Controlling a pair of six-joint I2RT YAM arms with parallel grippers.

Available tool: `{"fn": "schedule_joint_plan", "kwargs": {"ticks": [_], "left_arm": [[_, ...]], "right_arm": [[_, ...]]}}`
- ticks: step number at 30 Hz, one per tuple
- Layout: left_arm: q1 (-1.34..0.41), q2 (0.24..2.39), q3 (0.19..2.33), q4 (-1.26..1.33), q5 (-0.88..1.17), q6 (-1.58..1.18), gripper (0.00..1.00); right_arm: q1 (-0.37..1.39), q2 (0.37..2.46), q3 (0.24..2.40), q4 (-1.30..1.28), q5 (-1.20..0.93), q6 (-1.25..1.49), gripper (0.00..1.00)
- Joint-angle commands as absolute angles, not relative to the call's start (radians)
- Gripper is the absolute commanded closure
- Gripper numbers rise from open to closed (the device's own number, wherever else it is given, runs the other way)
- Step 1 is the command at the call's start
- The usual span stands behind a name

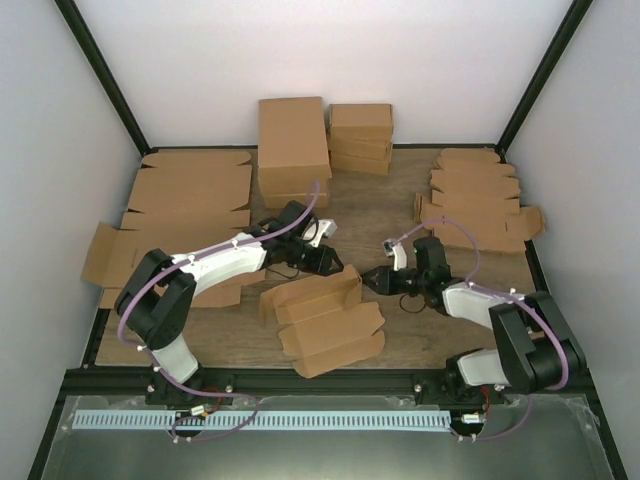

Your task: Fold the paper box

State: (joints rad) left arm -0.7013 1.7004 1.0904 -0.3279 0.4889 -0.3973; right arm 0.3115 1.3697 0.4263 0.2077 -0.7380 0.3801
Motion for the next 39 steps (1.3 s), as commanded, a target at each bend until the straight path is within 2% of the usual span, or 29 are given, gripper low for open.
{"fn": "schedule_joint_plan", "kwargs": {"ticks": [1, 8, 10, 17, 23, 25, 32, 39], "left_arm": [[-0.708, 1.694, 1.111, -0.316, 0.526, -0.400, 0.56], [-0.713, 1.698, 1.090, -0.310, 0.547, -0.394, 0.55], [-0.716, 1.700, 1.085, -0.310, 0.549, -0.393, 0.56], [-0.723, 1.707, 1.080, -0.311, 0.543, -0.390, 0.56], [-0.730, 1.713, 1.076, -0.313, 0.540, -0.386, 0.56], [-0.740, 1.714, 1.074, -0.318, 0.517, -0.388, 0.56], [-0.774, 1.697, 1.061, -0.316, 0.459, -0.399, 0.56], [-0.792, 1.676, 1.042, -0.316, 0.426, -0.406, 0.56]], "right_arm": [[0.305, 1.274, 0.360, 0.337, -0.746, 0.406, 0.77], [0.306, 1.118, 0.238, 0.415, -0.762, 0.418, 0.77], [0.307, 1.087, 0.217, 0.425, -0.763, 0.422, 0.74], [0.338, 1.105, 0.222, 0.427, -0.762, 0.403, 0.67], [0.413, 1.076, 0.219, 0.413, -0.685, 0.382, 0.65], [0.460, 1.023, 0.178, 0.429, -0.610, 0.403, 0.61], [0.528, 0.876, 0.088, 0.473, -0.522, 0.417, 0.61], [0.595, 0.918, 0.109, 0.462, -0.440, 0.391, 0.60]]}}
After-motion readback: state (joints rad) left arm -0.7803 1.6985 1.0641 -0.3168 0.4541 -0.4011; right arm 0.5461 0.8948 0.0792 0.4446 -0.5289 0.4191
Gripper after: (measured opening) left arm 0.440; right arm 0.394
